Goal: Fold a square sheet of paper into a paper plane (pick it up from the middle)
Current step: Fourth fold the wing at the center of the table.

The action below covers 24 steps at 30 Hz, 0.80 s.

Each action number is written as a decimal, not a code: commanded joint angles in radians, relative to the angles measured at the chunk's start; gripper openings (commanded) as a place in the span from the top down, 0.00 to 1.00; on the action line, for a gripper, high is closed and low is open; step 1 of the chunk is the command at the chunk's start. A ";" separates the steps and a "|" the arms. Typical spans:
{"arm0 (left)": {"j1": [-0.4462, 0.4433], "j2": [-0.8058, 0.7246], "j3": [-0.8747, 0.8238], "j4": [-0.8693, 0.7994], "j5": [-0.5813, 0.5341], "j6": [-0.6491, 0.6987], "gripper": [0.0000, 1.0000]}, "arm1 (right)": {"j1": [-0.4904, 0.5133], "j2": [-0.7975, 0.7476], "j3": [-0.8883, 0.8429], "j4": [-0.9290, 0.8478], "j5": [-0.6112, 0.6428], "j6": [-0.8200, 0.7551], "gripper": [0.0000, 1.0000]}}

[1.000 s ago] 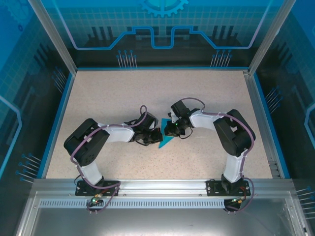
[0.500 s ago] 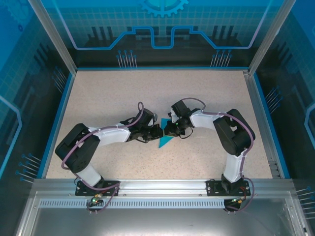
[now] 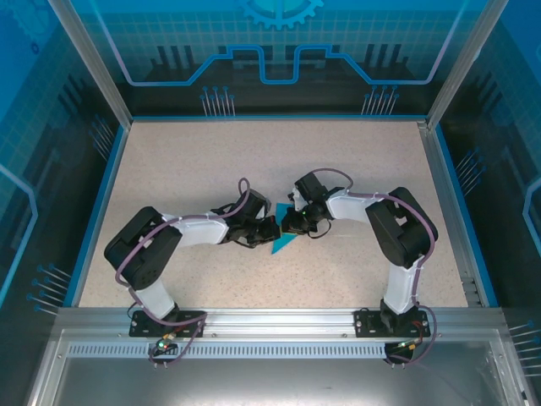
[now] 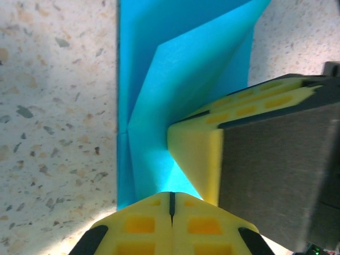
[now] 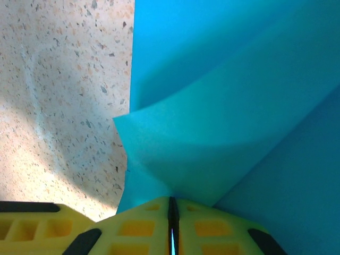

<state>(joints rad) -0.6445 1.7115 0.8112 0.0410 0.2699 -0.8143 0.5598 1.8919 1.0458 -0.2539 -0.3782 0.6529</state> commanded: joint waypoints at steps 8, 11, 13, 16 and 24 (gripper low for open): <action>-0.001 0.052 0.012 -0.038 0.019 -0.009 1.00 | -0.010 0.006 -0.012 -0.016 0.015 -0.028 0.84; 0.000 0.049 0.000 -0.038 0.015 -0.013 0.99 | -0.008 -0.014 0.003 -0.033 0.015 -0.032 0.82; 0.000 0.047 -0.008 -0.038 0.011 -0.014 0.99 | -0.010 -0.037 0.014 -0.048 0.025 -0.035 0.81; -0.001 0.045 -0.016 -0.036 0.005 -0.018 1.00 | -0.010 -0.087 0.024 -0.078 0.075 -0.034 0.77; -0.001 0.039 -0.034 -0.020 -0.009 -0.034 1.00 | -0.009 -0.090 0.044 -0.129 0.174 -0.026 0.67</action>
<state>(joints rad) -0.6445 1.7496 0.8059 0.0498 0.2695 -0.8330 0.5602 1.7954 1.0649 -0.3340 -0.2451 0.6304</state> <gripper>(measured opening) 0.050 0.326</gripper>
